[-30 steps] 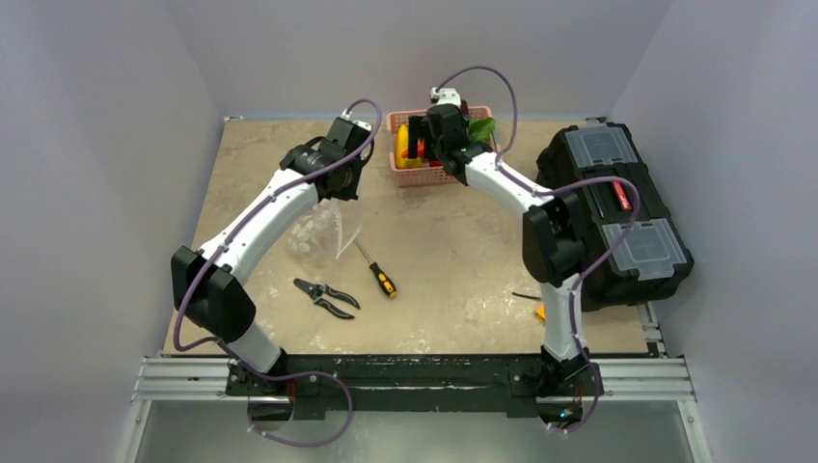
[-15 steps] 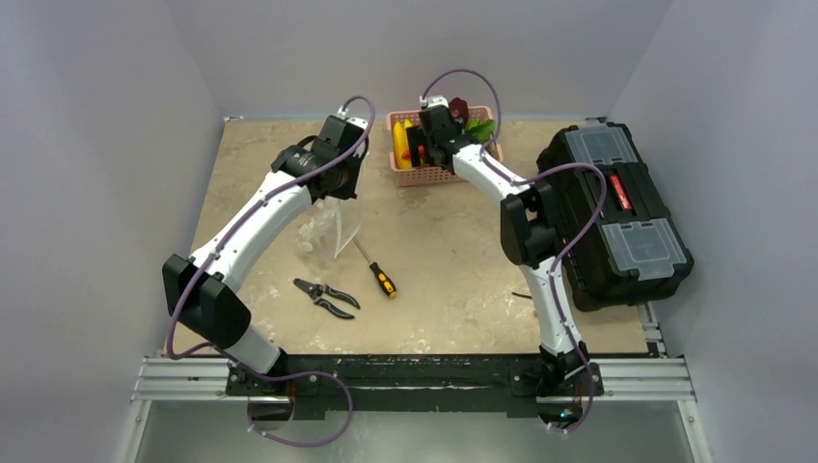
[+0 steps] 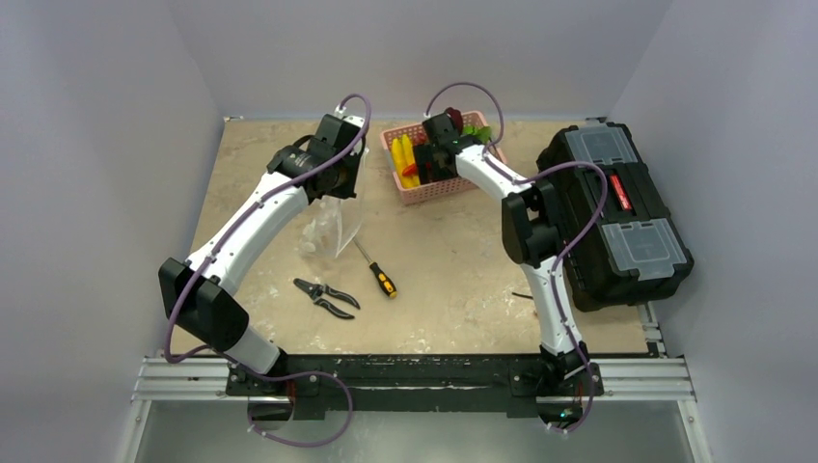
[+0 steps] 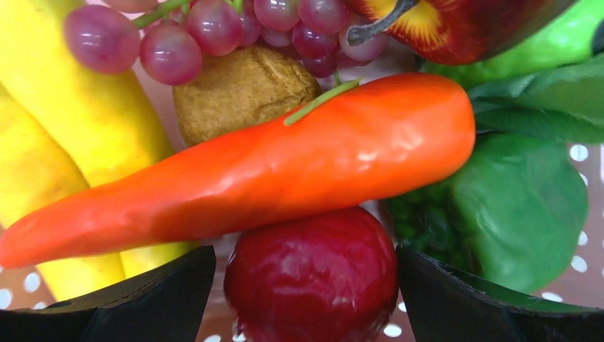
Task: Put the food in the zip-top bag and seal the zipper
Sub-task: Move the bin to the center of the board.
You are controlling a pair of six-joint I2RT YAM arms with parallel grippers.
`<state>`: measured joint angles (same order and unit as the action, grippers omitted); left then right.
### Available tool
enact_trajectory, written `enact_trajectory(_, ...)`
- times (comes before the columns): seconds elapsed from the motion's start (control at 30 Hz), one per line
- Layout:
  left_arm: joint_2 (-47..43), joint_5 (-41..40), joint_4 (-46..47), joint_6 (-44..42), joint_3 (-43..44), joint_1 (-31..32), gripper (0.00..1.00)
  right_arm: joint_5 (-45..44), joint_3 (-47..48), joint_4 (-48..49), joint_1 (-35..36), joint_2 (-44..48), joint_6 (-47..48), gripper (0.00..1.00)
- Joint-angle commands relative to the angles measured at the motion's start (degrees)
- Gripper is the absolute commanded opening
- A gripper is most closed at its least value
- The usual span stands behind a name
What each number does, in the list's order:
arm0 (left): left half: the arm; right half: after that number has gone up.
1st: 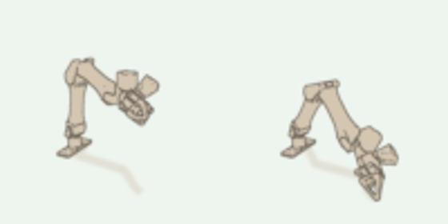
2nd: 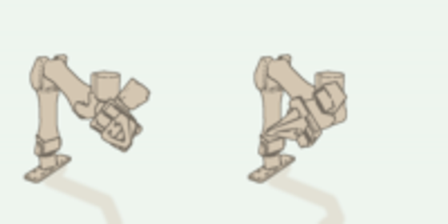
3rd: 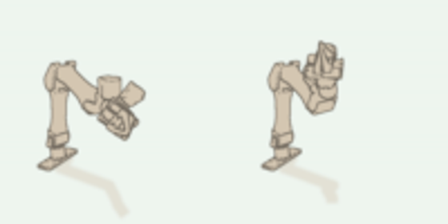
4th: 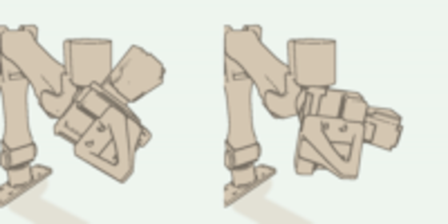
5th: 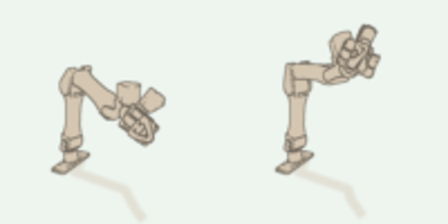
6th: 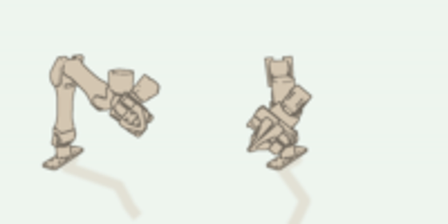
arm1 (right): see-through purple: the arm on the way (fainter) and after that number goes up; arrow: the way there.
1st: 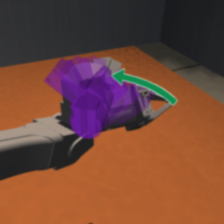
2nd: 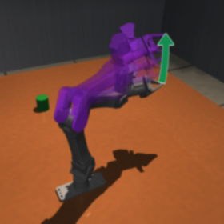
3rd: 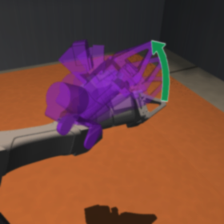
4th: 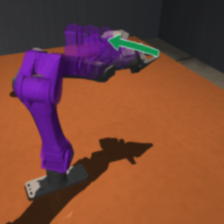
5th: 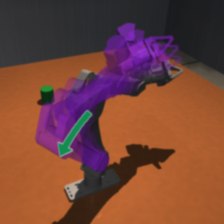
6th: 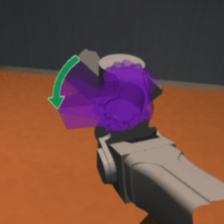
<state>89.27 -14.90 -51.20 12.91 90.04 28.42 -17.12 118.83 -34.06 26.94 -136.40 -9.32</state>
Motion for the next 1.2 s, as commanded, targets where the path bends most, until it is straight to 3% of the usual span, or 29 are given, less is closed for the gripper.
enact_trajectory(0.0, -1.2, 1.7, 1.2, 0.7, 1.1, -0.6, 0.00, 1.2, -6.4, -5.6, 0.3, 7.2, -1.4, 0.99)
enact_trajectory(0.4, 0.0, 5.7, 1.6, 2.2, 0.8, -0.6, 0.00, 4.8, -39.5, 8.8, 0.9, 29.8, -4.7, 0.98)
enact_trajectory(0.7, 1.3, 8.4, 1.4, 3.3, 0.6, -0.6, 0.00, 2.5, -44.1, 14.7, 1.0, 39.7, -8.3, 0.99)
enact_trajectory(1.0, 0.7, 11.1, 1.9, 3.8, 0.4, -0.6, 0.00, -0.4, -48.8, 25.4, 0.9, 43.9, -36.0, 0.99)
enact_trajectory(1.17, 0.9, 12.5, 2.0, 4.2, 0.4, -0.6, 0.00, -6.6, -48.0, 22.0, 0.9, 41.0, -52.9, 0.98)
